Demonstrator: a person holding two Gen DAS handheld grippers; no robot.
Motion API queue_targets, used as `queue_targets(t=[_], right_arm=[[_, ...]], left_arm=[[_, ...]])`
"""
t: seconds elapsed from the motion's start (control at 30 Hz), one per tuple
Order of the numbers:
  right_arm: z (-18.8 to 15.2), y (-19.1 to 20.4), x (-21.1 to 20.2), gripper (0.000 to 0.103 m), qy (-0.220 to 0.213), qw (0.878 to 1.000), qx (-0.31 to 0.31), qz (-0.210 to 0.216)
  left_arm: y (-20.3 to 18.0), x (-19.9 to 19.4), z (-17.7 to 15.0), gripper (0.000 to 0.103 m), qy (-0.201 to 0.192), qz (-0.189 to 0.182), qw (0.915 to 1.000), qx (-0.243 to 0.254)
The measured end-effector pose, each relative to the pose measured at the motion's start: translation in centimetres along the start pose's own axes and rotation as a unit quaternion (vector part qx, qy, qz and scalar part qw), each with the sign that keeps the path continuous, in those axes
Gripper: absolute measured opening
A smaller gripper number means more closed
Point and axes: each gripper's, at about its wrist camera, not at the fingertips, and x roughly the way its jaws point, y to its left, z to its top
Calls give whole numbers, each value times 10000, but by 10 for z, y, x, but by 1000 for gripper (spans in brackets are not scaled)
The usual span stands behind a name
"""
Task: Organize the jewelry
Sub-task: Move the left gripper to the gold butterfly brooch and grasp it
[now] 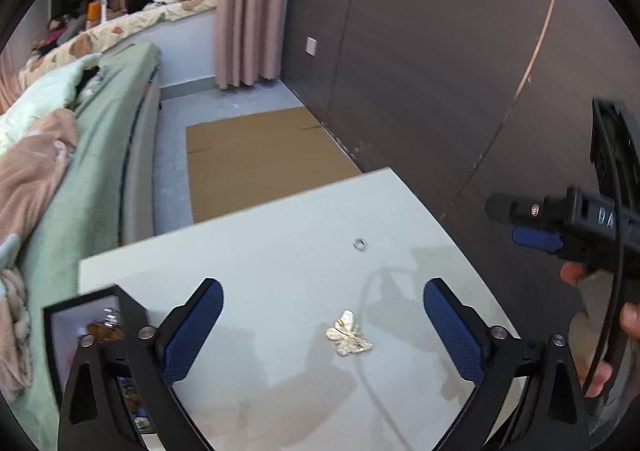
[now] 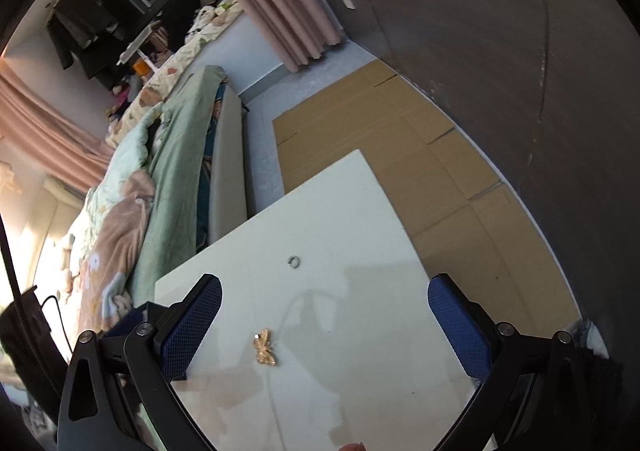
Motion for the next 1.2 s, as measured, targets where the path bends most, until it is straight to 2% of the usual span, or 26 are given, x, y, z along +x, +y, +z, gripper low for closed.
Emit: queue_targets(t=[0.03,0.17,0.27,0.4,0.47,0.63,0.73,0.87,0.97,1.03,1.07,1.2], right_arm=[[0,-1,0,103,2,10000,9,-44],[-2,-8,2,103,67,9997,80,-219],[-2,-14,4,103,118,9994,165,-283],[-2,-18,5,103,152,9990,255,-339],[-2,-19,5,103,153,9990,258,-343],[-3,-19,6,103,169,9989,270,-349],[-4,-18,8,103,221,9988,282,-344],[-6,-10,11,103,273,9990,170,-327],[-7,-5,14,103,294,9990,90,-329],[-7,-2,16,103,314,9990,44,-313],[-7,0,18,103,332,9990,22,-309],[-8,7,26,103,394,9987,-58,-306]], left_arm=[[-1,6,-4,94,61,-46,10000,13],[-5,26,-16,76,332,-69,9994,90],[-8,39,-24,72,488,-140,9987,100],[-18,55,-32,61,617,-93,9979,182],[-21,60,-35,58,642,-36,9977,234],[-24,74,-41,57,788,34,9965,274],[-25,75,-43,55,736,136,9964,392],[-23,75,-44,28,697,451,9950,551],[-11,71,-43,25,738,164,9964,374],[-5,65,-41,17,671,73,9973,301],[-3,62,-39,13,664,75,9974,273],[9,58,-38,13,643,117,9978,137]])
